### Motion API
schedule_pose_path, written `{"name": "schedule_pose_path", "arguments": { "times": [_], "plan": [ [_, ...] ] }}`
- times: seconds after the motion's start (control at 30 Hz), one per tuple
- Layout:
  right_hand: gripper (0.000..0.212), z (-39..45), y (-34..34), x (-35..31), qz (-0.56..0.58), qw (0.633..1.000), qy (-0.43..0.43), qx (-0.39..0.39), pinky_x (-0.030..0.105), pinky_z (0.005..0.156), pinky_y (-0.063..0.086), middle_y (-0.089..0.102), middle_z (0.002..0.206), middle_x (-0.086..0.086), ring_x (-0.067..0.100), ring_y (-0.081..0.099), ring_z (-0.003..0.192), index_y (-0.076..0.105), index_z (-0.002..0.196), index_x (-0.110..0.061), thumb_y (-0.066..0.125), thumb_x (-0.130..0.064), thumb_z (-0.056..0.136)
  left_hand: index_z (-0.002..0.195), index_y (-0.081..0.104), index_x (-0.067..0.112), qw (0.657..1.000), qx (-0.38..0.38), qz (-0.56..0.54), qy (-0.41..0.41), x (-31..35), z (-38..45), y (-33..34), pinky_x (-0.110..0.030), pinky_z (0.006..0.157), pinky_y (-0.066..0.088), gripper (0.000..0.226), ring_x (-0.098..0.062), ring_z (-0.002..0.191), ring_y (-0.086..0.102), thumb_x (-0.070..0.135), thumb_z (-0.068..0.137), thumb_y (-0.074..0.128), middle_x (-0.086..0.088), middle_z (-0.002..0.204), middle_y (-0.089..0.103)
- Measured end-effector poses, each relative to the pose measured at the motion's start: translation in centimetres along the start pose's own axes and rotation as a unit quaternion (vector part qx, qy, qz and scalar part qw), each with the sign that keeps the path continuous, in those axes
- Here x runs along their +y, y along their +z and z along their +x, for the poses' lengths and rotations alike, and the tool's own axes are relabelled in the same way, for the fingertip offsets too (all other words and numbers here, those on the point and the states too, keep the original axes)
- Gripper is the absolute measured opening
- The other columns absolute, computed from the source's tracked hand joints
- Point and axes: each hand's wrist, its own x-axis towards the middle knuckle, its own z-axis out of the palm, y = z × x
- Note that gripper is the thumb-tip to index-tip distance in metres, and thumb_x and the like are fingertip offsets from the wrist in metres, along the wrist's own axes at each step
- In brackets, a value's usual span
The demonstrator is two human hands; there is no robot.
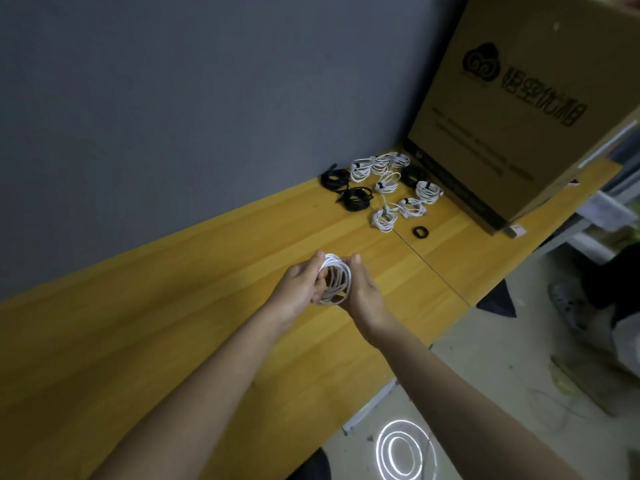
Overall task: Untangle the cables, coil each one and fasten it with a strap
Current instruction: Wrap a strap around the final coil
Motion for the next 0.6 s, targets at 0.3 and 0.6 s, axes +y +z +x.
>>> {"name": "schedule_pose_path", "arguments": {
  "times": [0.3, 0.6],
  "plan": [
    [0.042, 9.4, -8.6, -0.4, -0.033, 0.997, 0.048, -0.042, 0.044, 0.080, 0.052, 0.048, 0.081, 0.003, 0.019, 0.049, 0.074, 0.058, 0.097, -0.019, 0.029, -0.049, 0.100, 0.065, 0.047, 0.013, 0.975, -0.018, 0.222, 0.008, 0.9, 12.5, 5.6, -0.034, 0.066, 0.035, 0.048, -0.023, 0.069, 0.049, 0.039, 0.103, 0.032, -0.004, 0.068, 0.051],
    [0.100, 21.8, -19.7, -0.6, -0.037, 0.984, 0.149, -0.089, 0.052, 0.092, 0.050, 0.054, 0.086, 0.034, 0.044, 0.058, 0.085, 0.056, 0.109, 0.009, 0.022, -0.080, 0.080, 0.099, 0.060, 0.003, 0.880, 0.074, 0.470, -0.004, 1.7, 24.1, 15.5, -0.035, 0.065, 0.039, 0.054, -0.034, 0.087, 0.061, 0.040, 0.104, 0.021, -0.014, 0.099, 0.061]
  ]
}}
